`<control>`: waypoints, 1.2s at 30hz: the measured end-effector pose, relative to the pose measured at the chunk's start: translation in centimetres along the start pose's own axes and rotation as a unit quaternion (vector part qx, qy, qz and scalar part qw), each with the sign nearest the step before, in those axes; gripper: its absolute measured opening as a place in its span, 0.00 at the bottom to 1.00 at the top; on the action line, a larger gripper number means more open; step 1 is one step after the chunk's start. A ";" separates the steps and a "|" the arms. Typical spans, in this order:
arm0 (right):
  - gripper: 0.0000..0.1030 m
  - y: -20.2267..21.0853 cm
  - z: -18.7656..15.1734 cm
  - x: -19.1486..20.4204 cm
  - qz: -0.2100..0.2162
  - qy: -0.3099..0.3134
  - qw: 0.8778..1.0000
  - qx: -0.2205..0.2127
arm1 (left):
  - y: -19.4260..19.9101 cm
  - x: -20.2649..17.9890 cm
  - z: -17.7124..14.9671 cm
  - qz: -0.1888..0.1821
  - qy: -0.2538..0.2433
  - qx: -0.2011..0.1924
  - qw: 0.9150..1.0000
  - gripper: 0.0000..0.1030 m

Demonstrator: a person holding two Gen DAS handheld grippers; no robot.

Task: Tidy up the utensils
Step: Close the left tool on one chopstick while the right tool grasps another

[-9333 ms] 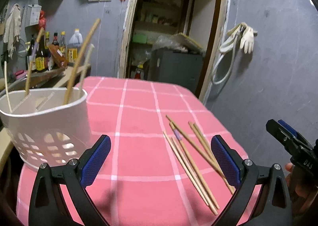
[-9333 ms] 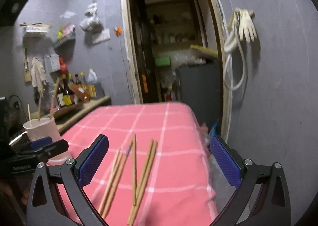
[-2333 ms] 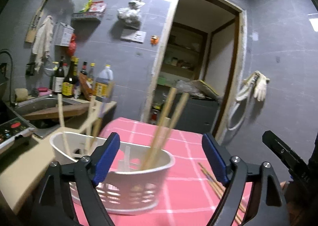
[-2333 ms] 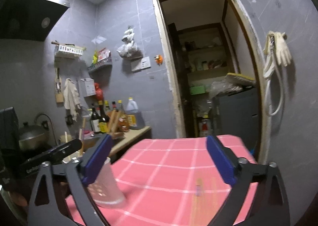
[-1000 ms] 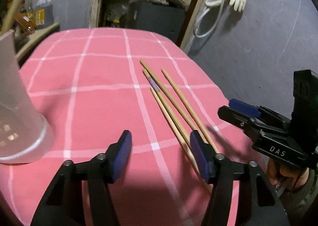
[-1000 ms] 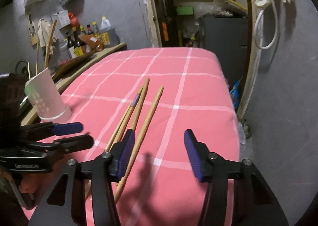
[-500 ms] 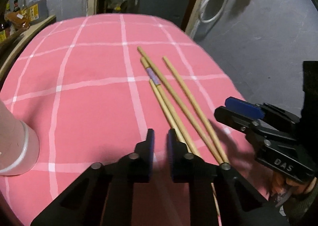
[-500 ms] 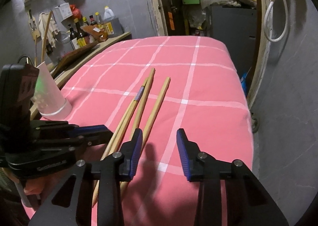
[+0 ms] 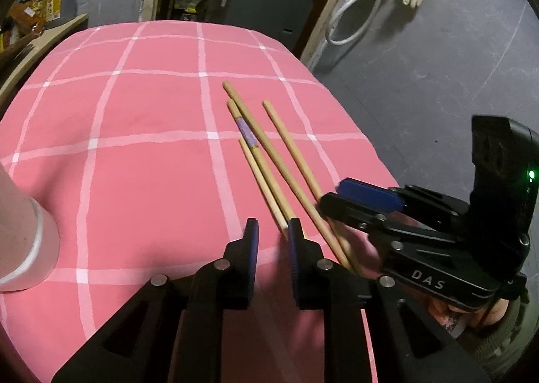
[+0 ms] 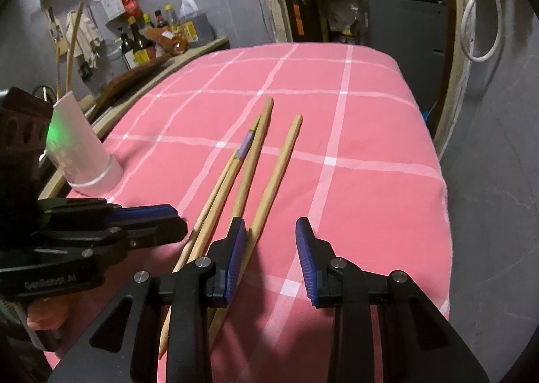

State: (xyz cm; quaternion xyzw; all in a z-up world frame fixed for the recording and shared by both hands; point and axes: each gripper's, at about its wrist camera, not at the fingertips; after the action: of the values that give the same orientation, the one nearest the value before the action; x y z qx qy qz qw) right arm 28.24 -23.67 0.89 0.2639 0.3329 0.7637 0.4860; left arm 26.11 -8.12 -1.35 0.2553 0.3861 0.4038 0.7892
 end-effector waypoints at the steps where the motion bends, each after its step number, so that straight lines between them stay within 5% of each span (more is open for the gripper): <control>1: 0.28 -0.1 0.0 0.1 -0.002 0.002 1.000 0.002 | -0.2 -0.1 0.0 0.001 -0.001 0.004 1.000 0.14; 14: 0.28 0.1 -0.1 -0.3 -0.011 0.008 1.000 0.005 | -2.0 -0.6 1.3 0.018 0.011 0.025 0.999 0.14; 24: 0.28 0.1 -0.1 -0.5 -0.005 0.002 1.000 0.007 | -2.6 0.4 2.0 -0.036 0.055 0.042 0.997 0.10; 36: 0.10 -1.0 0.6 -0.3 0.007 -0.008 1.000 0.025 | -1.8 0.7 2.0 -0.042 0.070 0.039 0.996 0.06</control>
State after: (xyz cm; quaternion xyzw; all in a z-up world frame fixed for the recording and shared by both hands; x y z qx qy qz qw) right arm 29.34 -23.49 0.47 0.2842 0.3459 0.7565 0.4768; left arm 28.83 -8.68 -1.82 0.2401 0.4661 0.3719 0.7660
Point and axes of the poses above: each gripper's, at about its wrist camera, not at the fingertips, and y roughly against the way its jaws point, x to its left, z to its top, and after that the axes turned 6 degrees about -z, right-handed
